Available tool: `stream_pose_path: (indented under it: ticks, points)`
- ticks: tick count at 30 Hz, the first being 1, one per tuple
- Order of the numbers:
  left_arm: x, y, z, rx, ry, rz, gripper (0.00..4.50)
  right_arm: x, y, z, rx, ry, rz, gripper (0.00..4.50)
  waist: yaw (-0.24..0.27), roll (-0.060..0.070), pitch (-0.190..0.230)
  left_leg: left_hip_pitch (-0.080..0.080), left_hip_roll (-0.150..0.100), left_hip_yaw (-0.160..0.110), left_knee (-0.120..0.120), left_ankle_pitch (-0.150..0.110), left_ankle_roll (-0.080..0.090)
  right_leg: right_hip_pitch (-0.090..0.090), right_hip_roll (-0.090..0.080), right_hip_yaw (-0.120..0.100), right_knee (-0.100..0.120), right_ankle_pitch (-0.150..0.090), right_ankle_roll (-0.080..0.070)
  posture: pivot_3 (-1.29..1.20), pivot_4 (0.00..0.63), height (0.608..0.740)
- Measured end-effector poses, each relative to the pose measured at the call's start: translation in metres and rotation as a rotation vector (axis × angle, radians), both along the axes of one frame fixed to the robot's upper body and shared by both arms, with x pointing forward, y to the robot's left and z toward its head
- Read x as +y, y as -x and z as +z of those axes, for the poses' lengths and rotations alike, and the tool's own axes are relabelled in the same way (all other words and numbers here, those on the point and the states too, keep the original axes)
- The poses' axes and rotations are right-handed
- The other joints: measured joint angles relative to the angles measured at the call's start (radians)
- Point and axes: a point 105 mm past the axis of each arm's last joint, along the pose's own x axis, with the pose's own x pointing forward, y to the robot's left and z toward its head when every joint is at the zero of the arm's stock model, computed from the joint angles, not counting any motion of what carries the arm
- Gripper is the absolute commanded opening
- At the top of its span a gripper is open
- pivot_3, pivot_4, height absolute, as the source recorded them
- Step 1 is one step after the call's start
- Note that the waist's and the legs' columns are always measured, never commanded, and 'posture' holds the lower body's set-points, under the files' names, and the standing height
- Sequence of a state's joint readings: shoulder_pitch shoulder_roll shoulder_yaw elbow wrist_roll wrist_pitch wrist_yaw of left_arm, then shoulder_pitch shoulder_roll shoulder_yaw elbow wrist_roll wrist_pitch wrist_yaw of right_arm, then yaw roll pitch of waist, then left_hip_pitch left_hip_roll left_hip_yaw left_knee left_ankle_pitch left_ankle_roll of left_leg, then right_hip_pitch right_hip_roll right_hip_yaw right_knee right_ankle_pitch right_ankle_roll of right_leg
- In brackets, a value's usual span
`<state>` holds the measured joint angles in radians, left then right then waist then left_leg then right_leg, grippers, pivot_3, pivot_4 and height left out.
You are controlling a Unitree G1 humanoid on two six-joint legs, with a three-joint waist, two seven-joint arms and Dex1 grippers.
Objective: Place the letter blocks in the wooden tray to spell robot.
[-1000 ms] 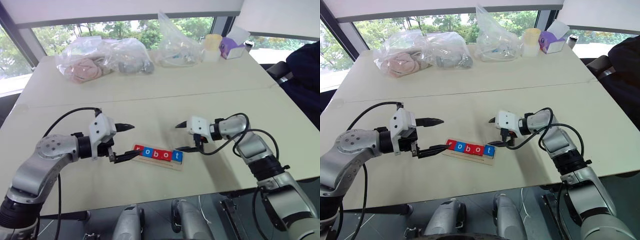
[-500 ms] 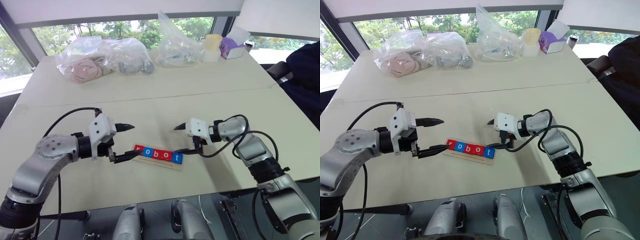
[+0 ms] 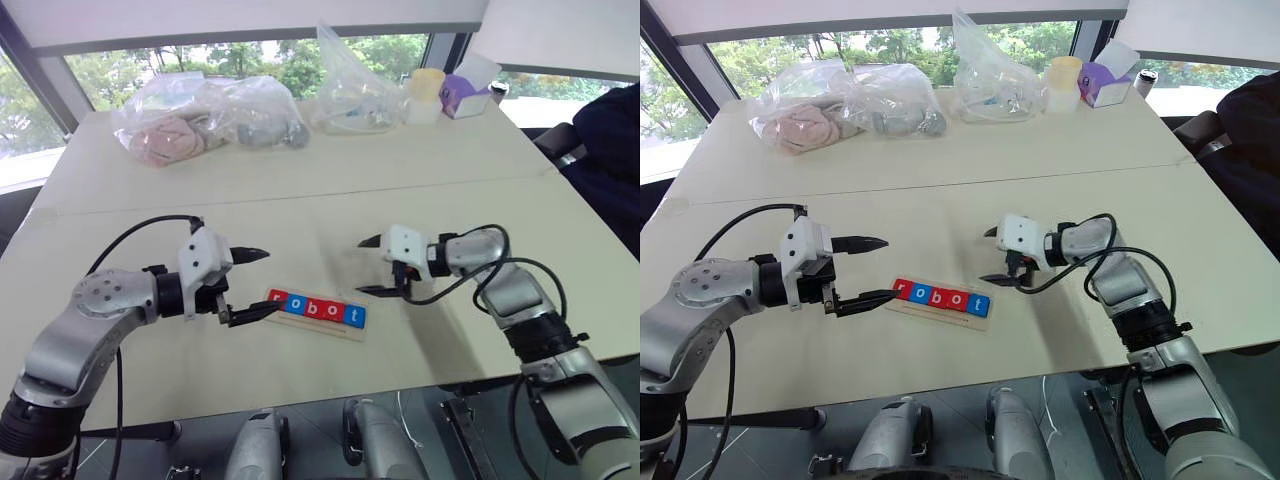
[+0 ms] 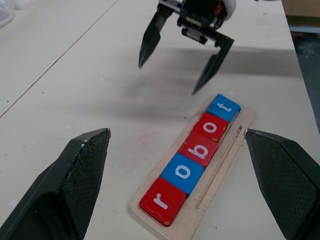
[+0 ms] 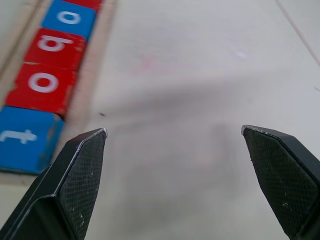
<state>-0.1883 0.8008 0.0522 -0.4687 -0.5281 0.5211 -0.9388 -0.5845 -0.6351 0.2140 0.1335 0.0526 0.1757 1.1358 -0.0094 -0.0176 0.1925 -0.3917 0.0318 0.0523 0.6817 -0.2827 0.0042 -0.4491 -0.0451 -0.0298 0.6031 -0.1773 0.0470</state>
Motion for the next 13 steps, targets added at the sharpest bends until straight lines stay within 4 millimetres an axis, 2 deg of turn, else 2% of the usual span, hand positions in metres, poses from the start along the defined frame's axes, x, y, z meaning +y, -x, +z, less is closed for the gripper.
stream_pose_path:
  ticks: [7, 8, 13]
  points:
    - [0.013, 0.005, -0.005, 0.056, -0.002, 0.048, 4.5, -0.021, 0.043, 0.027, 0.15, -0.134, -0.102, 4.45, -0.001, 0.0, 0.0, 0.0, 0.001, -0.001, -0.001, 0.0, 0.0, -0.001, -0.001, 0.0, 0.0, -0.001, 0.001, 0.0, 0.15, 0.74]
    - [0.015, 0.006, -0.005, 0.063, -0.002, 0.054, 4.5, -0.026, 0.055, 0.031, 0.184, -0.146, -0.119, 4.45, -0.001, 0.0, 0.0, 0.0, 0.001, -0.001, -0.001, 0.0, 0.0, -0.001, -0.001, 0.0, 0.0, -0.001, 0.001, 0.0, 0.15, 0.74]
    - [0.023, 0.013, -0.006, 0.083, -0.021, 0.07, 4.5, -0.033, 0.093, 0.029, 0.326, -0.151, -0.151, 4.45, 0.0, 0.0, 0.0, 0.0, 0.002, -0.001, -0.001, 0.0, -0.001, -0.001, -0.001, 0.0, -0.003, -0.001, 0.001, 0.0, 0.15, 0.74]
